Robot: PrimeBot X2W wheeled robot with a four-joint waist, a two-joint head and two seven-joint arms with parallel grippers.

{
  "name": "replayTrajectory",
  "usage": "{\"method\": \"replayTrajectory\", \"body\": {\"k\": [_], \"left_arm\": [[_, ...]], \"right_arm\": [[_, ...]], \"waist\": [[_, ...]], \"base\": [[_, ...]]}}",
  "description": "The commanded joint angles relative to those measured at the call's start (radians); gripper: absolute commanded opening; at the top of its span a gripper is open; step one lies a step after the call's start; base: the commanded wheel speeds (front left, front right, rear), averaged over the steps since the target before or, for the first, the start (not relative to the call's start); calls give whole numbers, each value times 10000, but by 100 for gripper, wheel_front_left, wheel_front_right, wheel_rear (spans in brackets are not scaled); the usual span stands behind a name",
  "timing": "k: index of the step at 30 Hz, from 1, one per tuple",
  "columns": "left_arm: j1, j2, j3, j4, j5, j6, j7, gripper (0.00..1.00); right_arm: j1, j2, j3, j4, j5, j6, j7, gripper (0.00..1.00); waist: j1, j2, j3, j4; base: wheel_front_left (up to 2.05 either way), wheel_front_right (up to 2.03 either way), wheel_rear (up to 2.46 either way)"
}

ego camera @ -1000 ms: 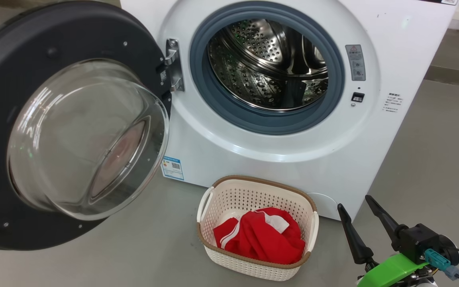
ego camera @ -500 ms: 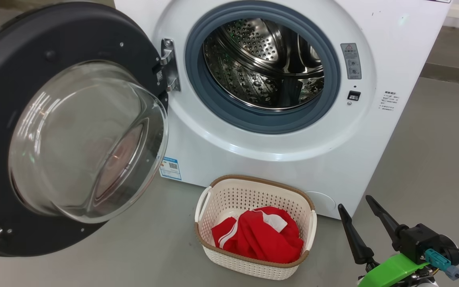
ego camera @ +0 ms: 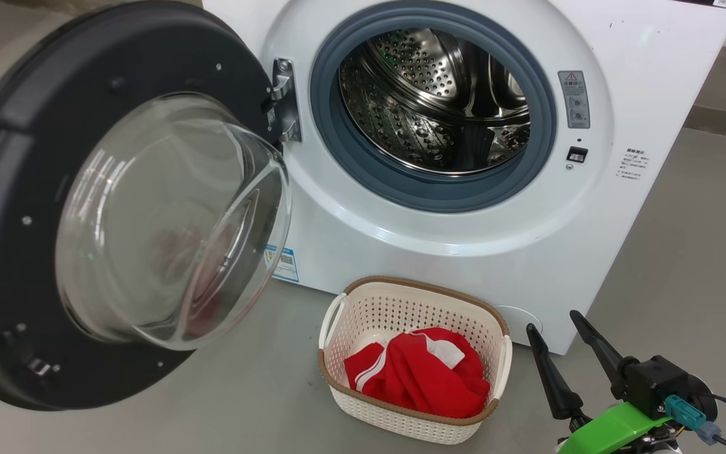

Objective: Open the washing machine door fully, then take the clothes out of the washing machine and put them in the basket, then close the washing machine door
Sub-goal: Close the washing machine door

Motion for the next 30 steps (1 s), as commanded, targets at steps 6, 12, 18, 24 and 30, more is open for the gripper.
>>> {"method": "replayTrajectory", "body": {"k": [6,12,18,24,30], "left_arm": [[622,-265,208,-997,-446,-171,574,0],[1252,-821,412,-2313,-847,-28,1021,0],[2087,-1539,474,-4176,-1121,377,1526,0],[2986,-2394,317,-6394,-1270,894,2070,0],[3561,-3039,115,-8314,-1709,1515,2527,0]], "right_arm": [[-92,-34,223,-204,94,65,-65,100],[-60,19,172,-200,109,65,-65,100],[-41,49,86,-218,111,65,-65,100],[-61,70,78,-208,100,65,-65,100],[-100,112,28,-221,126,65,-65,100]], "waist": [[0,-1,1,26],[0,-1,20,-19],[0,-1,92,-68],[0,-1,173,-148],[0,-1,255,-208]], "base": [[0,0,0],[0,0,0],[0,0,0],[0,0,0],[0,0,0]]}}
